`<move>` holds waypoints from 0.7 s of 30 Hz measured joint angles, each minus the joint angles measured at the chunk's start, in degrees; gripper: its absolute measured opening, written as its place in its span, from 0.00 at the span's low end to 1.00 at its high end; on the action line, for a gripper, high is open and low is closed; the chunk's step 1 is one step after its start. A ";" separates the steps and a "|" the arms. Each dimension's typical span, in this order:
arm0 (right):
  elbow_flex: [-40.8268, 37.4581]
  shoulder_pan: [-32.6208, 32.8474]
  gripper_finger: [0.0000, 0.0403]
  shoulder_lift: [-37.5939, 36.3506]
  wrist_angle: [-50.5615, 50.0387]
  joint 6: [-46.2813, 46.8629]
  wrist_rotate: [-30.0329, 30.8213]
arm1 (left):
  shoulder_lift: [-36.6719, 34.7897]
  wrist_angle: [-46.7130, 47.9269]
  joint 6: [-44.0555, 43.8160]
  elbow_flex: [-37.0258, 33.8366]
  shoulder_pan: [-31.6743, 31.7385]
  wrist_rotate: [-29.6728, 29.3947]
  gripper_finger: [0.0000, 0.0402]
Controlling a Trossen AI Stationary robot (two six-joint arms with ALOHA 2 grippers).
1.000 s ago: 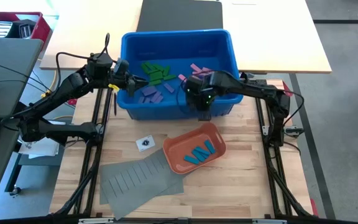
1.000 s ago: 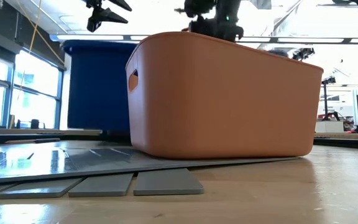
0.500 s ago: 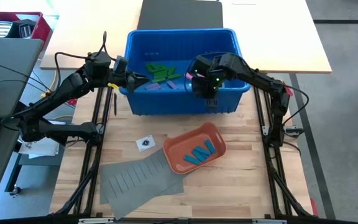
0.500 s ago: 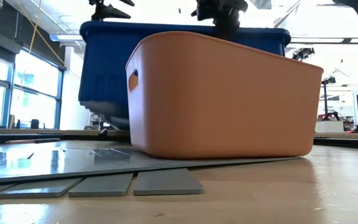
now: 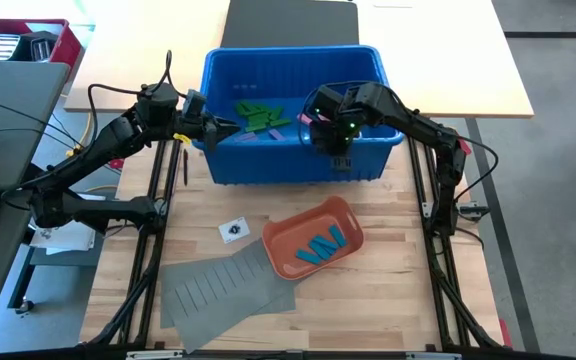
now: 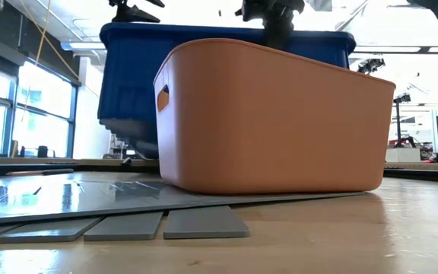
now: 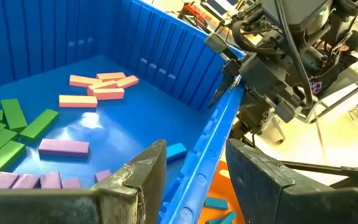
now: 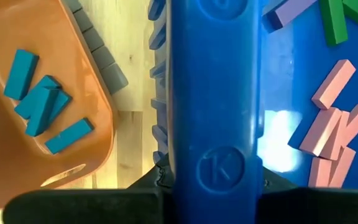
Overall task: Sort blocks
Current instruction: Adjust the blue bin
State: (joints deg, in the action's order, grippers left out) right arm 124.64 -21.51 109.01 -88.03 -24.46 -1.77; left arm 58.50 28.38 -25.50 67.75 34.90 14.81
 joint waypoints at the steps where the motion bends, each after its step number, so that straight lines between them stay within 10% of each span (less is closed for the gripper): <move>1: 0.02 -0.11 0.15 0.00 0.17 0.45 0.12 | 0.00 0.00 0.01 0.00 -0.01 0.00 0.39; 21: 0.39 2.79 0.15 4.74 3.95 4.06 -0.03 | 0.00 0.13 0.07 0.00 0.01 0.02 0.39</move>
State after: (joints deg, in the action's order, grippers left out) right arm 125.03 -18.72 113.75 -84.08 -20.40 -1.81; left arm 58.50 28.51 -25.43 67.75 34.92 14.83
